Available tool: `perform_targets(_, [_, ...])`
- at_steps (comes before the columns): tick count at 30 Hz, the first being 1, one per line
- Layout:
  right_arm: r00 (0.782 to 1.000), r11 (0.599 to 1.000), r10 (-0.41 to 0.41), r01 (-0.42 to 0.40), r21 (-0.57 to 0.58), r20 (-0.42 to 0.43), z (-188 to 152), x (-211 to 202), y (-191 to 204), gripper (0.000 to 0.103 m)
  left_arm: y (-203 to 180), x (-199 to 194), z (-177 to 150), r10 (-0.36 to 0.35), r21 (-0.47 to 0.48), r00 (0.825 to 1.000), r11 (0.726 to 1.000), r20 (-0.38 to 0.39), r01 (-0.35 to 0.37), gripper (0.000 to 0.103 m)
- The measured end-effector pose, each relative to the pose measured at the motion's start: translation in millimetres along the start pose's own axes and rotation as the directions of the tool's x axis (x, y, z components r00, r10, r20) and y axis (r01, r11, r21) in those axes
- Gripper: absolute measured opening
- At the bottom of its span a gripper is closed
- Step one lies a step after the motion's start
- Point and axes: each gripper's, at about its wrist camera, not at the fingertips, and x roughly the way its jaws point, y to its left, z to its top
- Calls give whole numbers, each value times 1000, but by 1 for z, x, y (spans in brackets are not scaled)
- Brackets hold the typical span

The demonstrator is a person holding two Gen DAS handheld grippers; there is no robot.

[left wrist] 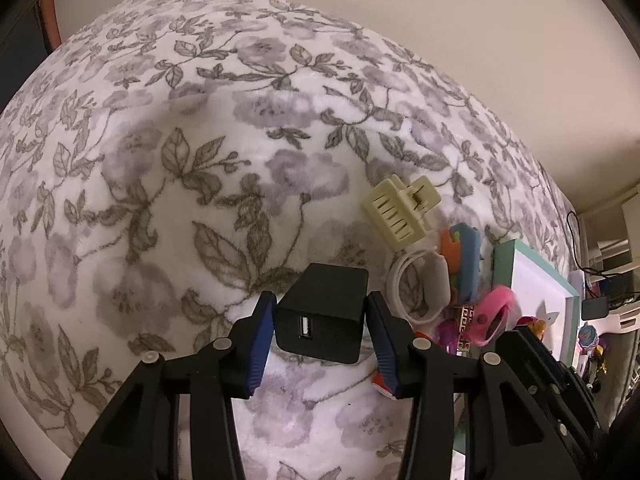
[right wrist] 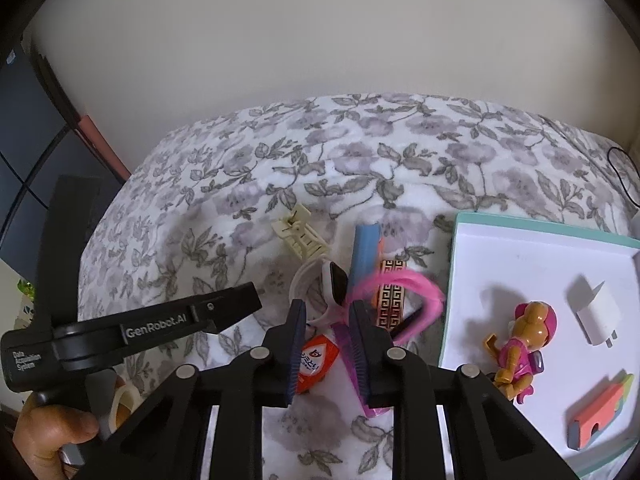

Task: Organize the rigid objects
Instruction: 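Grasp the black charger with the left gripper while the right grasps the pink watch, then lift the black charger and pink watch and carry both toward the white tray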

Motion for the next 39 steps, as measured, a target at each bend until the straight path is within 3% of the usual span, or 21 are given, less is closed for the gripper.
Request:
perform_targets(3, [1000,1000,2,-2,7,-10,-2,1,-3,18,-1,-1,1,-4,-1,1000,1000,7,4,48])
perform_targets(18, [1000,998,-7,8,68,-14,-1,6,-28,20,1,-4,-1,3,-17,1000,1000,12,-3,48])
perform_targets(20, [1000,997,4,-3,74,-20,-1,9,-30,22,1,-4,0,2,-20,1000,1000,10,-2,48])
perform_targets(22, [1000,998,-1,3,70,-25,-2,12,-30,36,1,-3,-1,1,-20,1000,1000,8,-1,48])
perform_targets(23, [1000,998,-6,7,67,-27,-2,14,-30,38,0,-3,-1,-1,-19,1000,1000,6,1,48])
perform_targets(39, [998,997,-12,17,70,-63,-4,42,-33,38,-1,6,-1,-4,-26,1000,1000,-15,3,48])
